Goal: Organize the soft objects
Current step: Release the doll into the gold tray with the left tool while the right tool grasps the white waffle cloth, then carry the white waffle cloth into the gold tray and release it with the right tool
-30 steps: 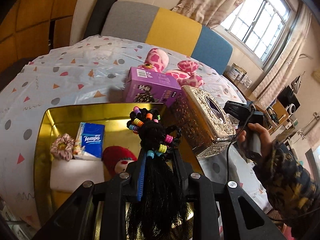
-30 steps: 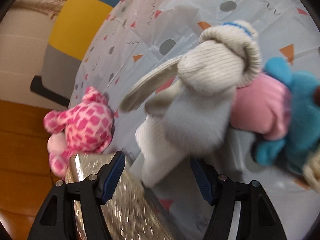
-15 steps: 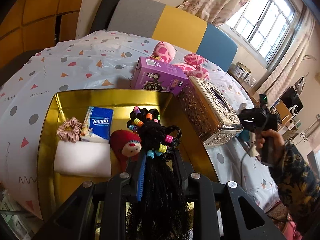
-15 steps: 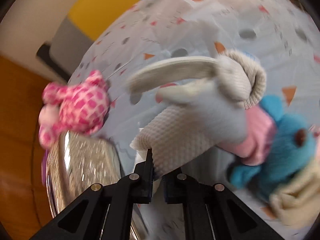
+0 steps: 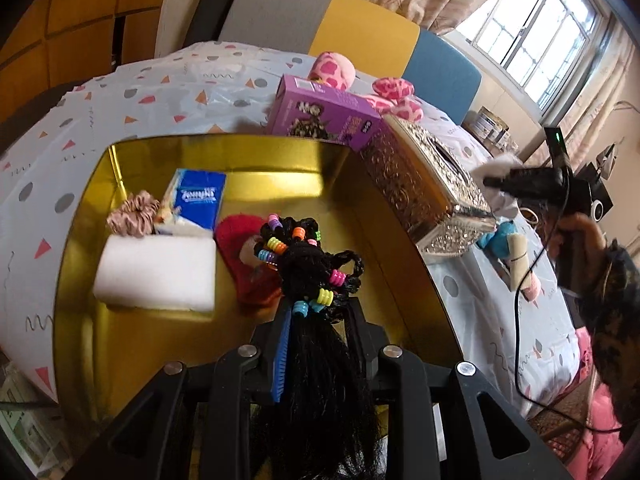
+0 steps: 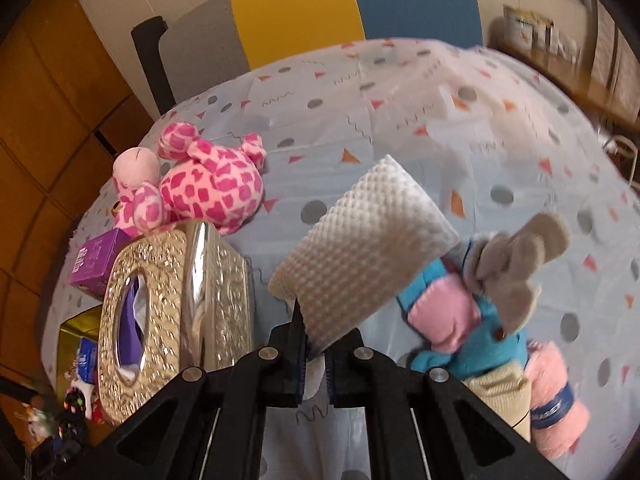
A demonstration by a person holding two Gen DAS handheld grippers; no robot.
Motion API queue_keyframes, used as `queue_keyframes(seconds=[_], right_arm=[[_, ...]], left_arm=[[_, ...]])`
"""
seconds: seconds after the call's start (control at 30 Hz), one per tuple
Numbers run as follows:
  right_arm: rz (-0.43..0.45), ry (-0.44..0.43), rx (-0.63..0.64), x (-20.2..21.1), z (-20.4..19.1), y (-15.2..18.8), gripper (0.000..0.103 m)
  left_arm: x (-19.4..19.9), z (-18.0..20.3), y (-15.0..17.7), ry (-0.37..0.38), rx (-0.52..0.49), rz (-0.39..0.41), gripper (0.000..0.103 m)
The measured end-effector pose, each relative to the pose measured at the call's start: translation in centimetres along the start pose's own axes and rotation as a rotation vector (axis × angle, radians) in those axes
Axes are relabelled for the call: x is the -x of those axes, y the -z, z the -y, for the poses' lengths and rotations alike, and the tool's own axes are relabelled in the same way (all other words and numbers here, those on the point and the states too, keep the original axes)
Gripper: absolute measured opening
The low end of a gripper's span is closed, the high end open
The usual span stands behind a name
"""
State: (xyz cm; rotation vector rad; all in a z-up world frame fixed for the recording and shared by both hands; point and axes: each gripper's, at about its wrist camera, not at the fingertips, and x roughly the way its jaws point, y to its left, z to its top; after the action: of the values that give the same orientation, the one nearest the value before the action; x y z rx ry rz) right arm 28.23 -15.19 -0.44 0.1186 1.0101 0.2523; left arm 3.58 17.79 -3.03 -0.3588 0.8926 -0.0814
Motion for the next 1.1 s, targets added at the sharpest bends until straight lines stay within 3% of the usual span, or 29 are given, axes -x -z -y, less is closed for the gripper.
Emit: queue_keyframes(seconds=[0.27,0.37,0.4,0.67,0.73,0.83,1.1], right_arm=[[0.031,0.110,0.018,-0.7,-1.9,-3.1,0.006],[0.061,0.111,0.037,-0.4,-3.6,-4.8,0.006],[0.070,0.106,0.047,-0.3,-4.4,-5.3,0.006],[0.116,0.012,0.208,0.0,-13.7,-7.1,0.006],[0.120,-0.012,0.245,-0.1,-15.7,-6.8,0.006],[0.111,-0.052,0.283,-0.4,-18.3,-6.1,0.006],[0.065,-0.129,0.345,-1.0,-21.4,-2.8,0.006]], left_arm=[[0.0,0.4,0.9,-0.010,-0.018,-0.002,0.032],[0.4,0.2,0.9,-0.014,-0.016,0.011,0.050],[0.7,0.0,0.9,-0.021,-0.005,0.021,0.056],[2.2,-1.5,0.6,-0.065,0.045,0.058,0.061],[2.7,-1.8,0.6,-0.108,0.048,0.072,0.066],[3.4,-2.5,0.6,-0.151,0.071,0.085,0.066],[4.4,-3.7,0.6,-0.265,0.100,0.120,0.073]])
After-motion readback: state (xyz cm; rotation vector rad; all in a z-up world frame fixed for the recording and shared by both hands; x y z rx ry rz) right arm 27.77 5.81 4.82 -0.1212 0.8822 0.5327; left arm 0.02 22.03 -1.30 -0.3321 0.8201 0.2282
